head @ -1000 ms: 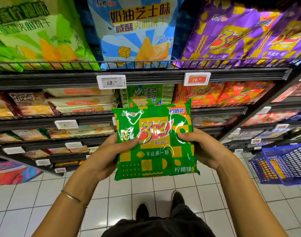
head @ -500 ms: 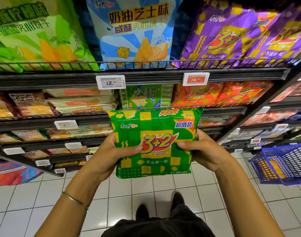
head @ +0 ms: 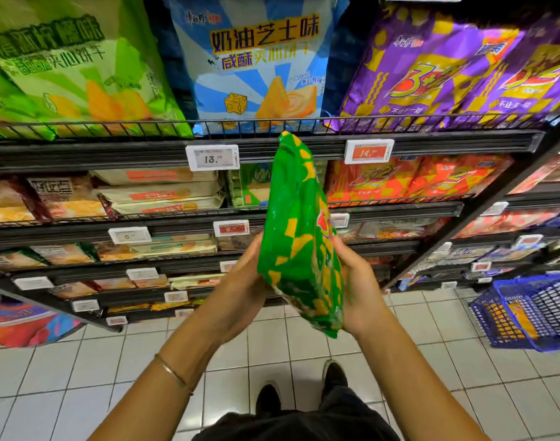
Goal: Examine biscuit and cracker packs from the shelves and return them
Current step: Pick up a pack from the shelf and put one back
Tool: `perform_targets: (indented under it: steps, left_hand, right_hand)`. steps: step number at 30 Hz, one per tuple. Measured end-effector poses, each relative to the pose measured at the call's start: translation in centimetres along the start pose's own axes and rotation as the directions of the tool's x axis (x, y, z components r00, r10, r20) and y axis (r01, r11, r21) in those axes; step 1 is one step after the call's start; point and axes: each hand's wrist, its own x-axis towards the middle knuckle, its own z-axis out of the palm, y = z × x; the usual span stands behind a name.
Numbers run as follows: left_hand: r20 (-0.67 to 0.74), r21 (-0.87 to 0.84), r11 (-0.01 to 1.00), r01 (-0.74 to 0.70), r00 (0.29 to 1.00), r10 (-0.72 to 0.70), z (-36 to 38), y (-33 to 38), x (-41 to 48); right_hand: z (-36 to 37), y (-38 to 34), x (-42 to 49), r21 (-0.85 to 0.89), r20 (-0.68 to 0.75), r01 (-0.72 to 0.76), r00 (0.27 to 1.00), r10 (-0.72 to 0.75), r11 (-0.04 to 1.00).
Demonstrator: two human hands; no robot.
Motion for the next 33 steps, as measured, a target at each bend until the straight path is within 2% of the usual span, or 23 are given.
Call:
perform_targets:
  steps: [1, 3, 6, 8, 11, 13, 14, 15, 17, 19, 21, 23, 26, 27, 28, 29, 30, 31, 32, 33]
  left_hand:
    - [-0.094, 0.031, 1.000, -0.006, 0.996, 0.009, 0.3, -0.4, 0.3]
    - [-0.173, 0.010, 1.000, 0.004, 0.985, -0.002, 0.7, -0.6, 0.6]
    - [-0.143, -0.102, 0.989, 0.111, 0.982, -0.125, 0.7, -0.6, 0.4]
    - [-0.141, -0.168, 0.978, 0.122, 0.979, -0.146, 0.6, -1.1, 0.3]
    - [-0.173, -0.216, 0.971, 0.098, 0.975, -0.137, 0.1, -1.7, 0.1]
    - [-0.211, -0.175, 0.982, 0.065, 0.972, -0.102, -0.2, -1.8, 0.0]
    - [-0.228, -0.127, 0.991, 0.052, 0.970, -0.080, -0.2, -1.8, 0.0]
    - [-0.228, -0.060, 0.997, 0.038, 0.972, -0.051, -0.2, -1.8, 0.0]
    - [-0.210, 0.110, 0.994, 0.007, 0.977, 0.016, -0.2, -1.8, 0.0]
    - [-0.189, 0.249, 0.968, -0.039, 0.978, 0.088, 0.2, -1.7, 0.1]
    - [-0.171, 0.341, 0.935, -0.095, 0.972, 0.161, 0.5, -1.9, 0.2]
    - [-0.200, 0.467, 0.877, -0.115, 0.952, 0.231, 0.5, -2.0, 0.1]
    - [-0.254, 0.603, 0.783, -0.153, 0.893, 0.371, -0.4, -1.5, 0.5]
    - [-0.318, 0.618, 0.776, -0.122, 0.865, 0.389, -1.0, -1.3, 0.8]
    - [-0.405, 0.596, 0.801, -0.051, 0.843, 0.355, -1.6, -1.1, 1.1]
    - [-0.485, 0.508, 0.860, 0.049, 0.841, 0.239, -2.2, -0.7, 1.4]
    - [-0.508, 0.371, 0.918, 0.142, 0.859, 0.072, -2.7, -0.5, 1.6]
    - [-0.451, 0.222, 0.950, 0.218, 0.887, -0.098, -3.1, -0.3, 1.7]
    - [-0.335, 0.106, 0.956, 0.274, 0.915, -0.225, -3.3, -0.4, 1.8]
    - [-0.241, 0.033, 0.959, 0.281, 0.933, -0.265, -3.3, -0.7, 1.7]
  right_hand:
    - [0.2, 0.4, 0.3, 0.017, 0.001, 0.001, 1.000, -0.001, 1.000]
    - [0.3, 0.6, 0.6, 0.000, 0.004, -0.001, 1.000, 0.001, 1.000]
    - [0.3, 0.6, 1.0, -0.131, -0.053, -0.039, 0.998, 0.032, 0.991]
    - [0.4, 0.6, 1.2, -0.255, -0.124, -0.050, 0.992, 0.019, 0.966]
    - [0.5, 0.0, 1.2, -0.551, -0.265, 0.018, 0.944, -0.195, 0.834]
    - [0.5, -0.8, 0.9, -0.673, -0.256, 0.087, 0.904, -0.341, 0.734]
    - [0.6, -1.2, 0.7, -0.691, -0.216, 0.112, 0.911, -0.351, 0.714]
    - [0.9, -1.4, 0.6, -0.676, -0.169, 0.126, 0.932, -0.319, 0.726]
    - [1.6, -1.4, 0.4, -0.560, -0.036, 0.125, 0.984, -0.175, 0.819]
    - [2.0, -1.0, 0.2, -0.404, 0.106, 0.131, 0.990, -0.096, 0.905]
    - [2.1, -0.9, 0.0, -0.207, 0.182, 0.123, 0.980, -0.085, 0.971]
    - [1.7, -1.1, 0.0, -0.054, 0.226, 0.117, 0.969, -0.102, 0.992]
    - [0.7, -1.6, 0.1, 0.061, 0.255, 0.123, 0.957, -0.134, 0.991]
    - [0.4, -1.6, -0.1, 0.120, 0.245, 0.132, 0.956, -0.159, 0.984]
    - [0.0, -1.5, -0.2, 0.183, 0.234, 0.139, 0.955, -0.180, 0.973]
    - [-0.5, -1.1, -0.4, 0.230, 0.216, 0.139, 0.958, -0.190, 0.963]
    - [-0.8, -0.7, -0.7, 0.255, 0.159, 0.151, 0.968, -0.195, 0.955]
    - [-0.8, -0.5, -0.8, 0.259, 0.074, 0.170, 0.978, -0.195, 0.951]
    - [-0.8, -0.4, -0.7, 0.244, 0.015, 0.168, 0.984, -0.177, 0.955]
    - [-0.7, -0.4, -0.5, 0.207, -0.008, 0.141, 0.990, -0.142, 0.968]
